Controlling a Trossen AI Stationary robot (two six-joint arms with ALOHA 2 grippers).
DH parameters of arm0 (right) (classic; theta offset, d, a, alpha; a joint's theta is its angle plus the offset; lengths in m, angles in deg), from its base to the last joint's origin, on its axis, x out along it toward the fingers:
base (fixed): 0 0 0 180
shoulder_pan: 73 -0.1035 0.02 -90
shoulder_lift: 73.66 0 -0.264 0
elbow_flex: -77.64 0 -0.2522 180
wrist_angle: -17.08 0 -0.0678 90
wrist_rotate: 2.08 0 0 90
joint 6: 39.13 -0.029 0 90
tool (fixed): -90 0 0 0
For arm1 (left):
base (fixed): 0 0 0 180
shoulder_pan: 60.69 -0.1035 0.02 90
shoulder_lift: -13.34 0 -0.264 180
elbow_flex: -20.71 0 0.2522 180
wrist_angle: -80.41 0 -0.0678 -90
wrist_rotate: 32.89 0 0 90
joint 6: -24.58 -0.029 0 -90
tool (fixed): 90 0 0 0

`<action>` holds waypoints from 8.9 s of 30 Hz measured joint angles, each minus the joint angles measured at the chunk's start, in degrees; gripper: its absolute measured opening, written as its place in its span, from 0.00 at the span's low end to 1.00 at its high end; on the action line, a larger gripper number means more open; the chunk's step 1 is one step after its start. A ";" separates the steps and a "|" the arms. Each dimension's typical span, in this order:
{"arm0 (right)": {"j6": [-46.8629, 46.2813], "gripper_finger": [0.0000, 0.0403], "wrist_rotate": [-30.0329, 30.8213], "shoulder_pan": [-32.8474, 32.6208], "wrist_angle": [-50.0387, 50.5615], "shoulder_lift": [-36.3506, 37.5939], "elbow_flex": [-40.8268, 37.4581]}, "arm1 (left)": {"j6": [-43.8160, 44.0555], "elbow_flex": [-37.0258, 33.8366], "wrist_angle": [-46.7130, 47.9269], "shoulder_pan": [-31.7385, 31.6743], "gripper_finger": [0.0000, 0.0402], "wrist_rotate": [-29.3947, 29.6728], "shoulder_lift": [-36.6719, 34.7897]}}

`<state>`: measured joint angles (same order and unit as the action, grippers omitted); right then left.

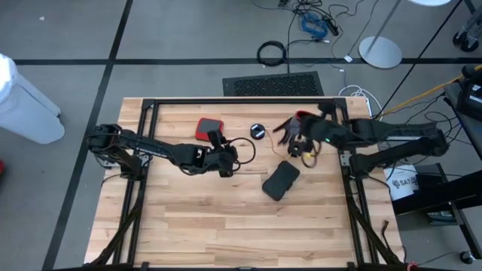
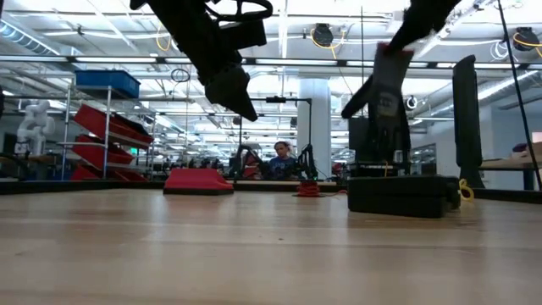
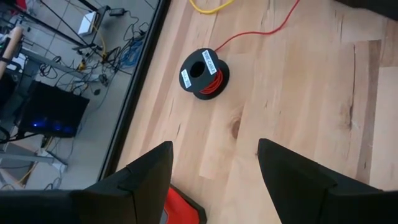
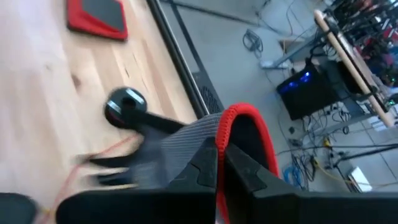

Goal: Coil cords
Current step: Move the gray gloves to the top right, then coil the yellow wire onto spool

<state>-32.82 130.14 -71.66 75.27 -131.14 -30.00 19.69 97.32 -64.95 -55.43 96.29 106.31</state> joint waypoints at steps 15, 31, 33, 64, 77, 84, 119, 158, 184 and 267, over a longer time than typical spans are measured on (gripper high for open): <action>11.81 0.00 -10.82 18.51 -28.12 -11.00 -5.92 | -0.16 -0.06 0.06 -0.04 0.61 -0.16 0.00; 9.50 0.00 -24.70 22.50 -27.37 -26.86 -5.94 | 0.09 -3.17 0.00 -0.04 0.61 -1.71 0.00; 9.18 0.00 -26.52 22.77 -27.04 -27.14 -5.94 | 0.09 -3.69 -0.11 -0.04 0.61 -1.71 0.00; 4.89 0.02 -48.60 25.02 -14.65 -27.00 -5.89 | 0.04 -4.46 -2.67 -0.04 0.61 -2.15 0.00; 9.36 0.02 -57.80 27.59 -11.27 -34.34 -5.84 | -0.01 -4.46 -2.86 -0.09 0.61 -2.15 0.00; 10.61 0.02 -54.32 27.57 -17.26 -36.27 -5.85 | -0.02 -4.46 -2.86 -0.53 0.61 -2.15 0.00; 5.69 0.43 -46.26 25.93 -2.58 -18.43 -5.89 | 0.28 -4.46 -4.62 -0.74 0.61 -6.23 0.00; 4.01 0.03 -48.47 24.81 -13.56 -18.14 -21.63 | 0.62 -4.46 -7.53 -1.55 0.61 -9.06 0.01; 1.35 0.07 -48.31 20.83 -10.12 -8.04 -21.91 | 3.04 -4.42 -17.56 -2.54 0.61 -21.20 5.73; -9.77 0.32 -22.61 -1.68 -9.95 -16.68 -17.67 | 4.50 0.48 2.71 -0.11 0.61 -22.60 0.66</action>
<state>-42.60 107.53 -73.34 65.32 -147.81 -47.67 24.20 97.80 -62.24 -55.54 73.69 106.96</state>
